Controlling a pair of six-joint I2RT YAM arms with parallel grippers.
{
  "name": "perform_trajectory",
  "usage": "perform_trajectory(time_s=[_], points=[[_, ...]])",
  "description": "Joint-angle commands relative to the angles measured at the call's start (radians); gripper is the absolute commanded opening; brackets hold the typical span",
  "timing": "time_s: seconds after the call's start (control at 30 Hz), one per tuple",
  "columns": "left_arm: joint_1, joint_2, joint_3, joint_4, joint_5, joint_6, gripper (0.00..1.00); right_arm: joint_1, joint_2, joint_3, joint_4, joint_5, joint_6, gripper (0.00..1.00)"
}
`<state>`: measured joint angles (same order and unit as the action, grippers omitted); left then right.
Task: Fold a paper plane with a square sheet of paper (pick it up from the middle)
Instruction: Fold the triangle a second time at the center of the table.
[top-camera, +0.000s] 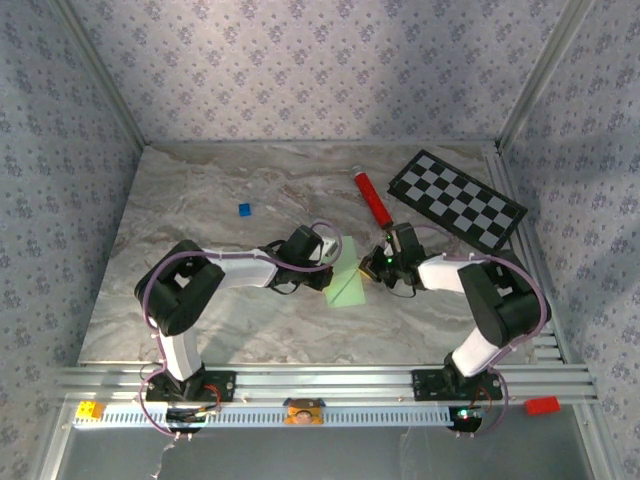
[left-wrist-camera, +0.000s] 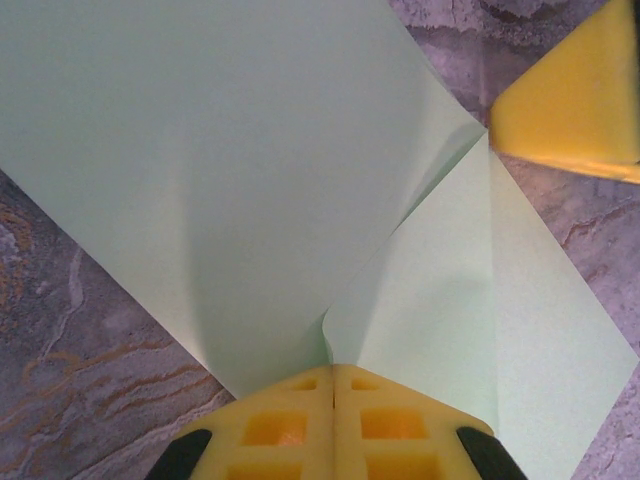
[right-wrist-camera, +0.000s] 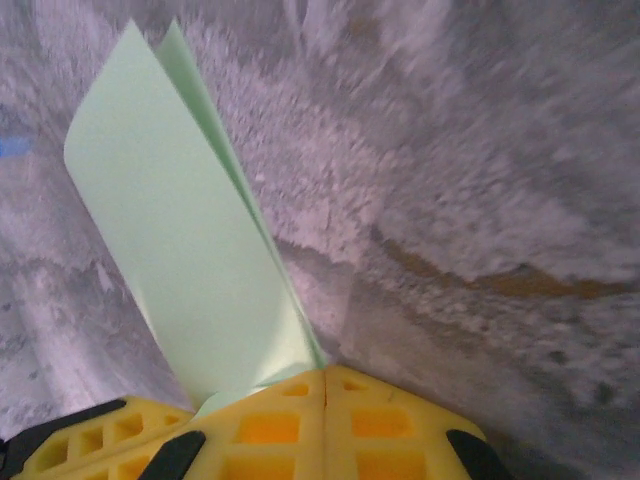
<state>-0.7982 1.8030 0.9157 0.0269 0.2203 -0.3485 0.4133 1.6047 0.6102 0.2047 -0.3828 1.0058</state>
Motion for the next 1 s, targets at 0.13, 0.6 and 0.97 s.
perform_trajectory(time_s=[0.13, 0.6, 0.97], points=[[0.012, 0.013, -0.026, -0.081, -0.013, 0.032, 0.00, 0.045, -0.106, -0.005, -0.031, 0.024, -0.044, 0.02], [0.014, 0.012, -0.025, -0.081, -0.013, 0.034, 0.00, 0.118, 0.060, 0.062, 0.049, -0.129, -0.048, 0.00], [0.016, -0.007, -0.035, -0.057, -0.031, 0.014, 0.01, 0.125, 0.109, -0.011, 0.048, -0.043, -0.010, 0.00]])
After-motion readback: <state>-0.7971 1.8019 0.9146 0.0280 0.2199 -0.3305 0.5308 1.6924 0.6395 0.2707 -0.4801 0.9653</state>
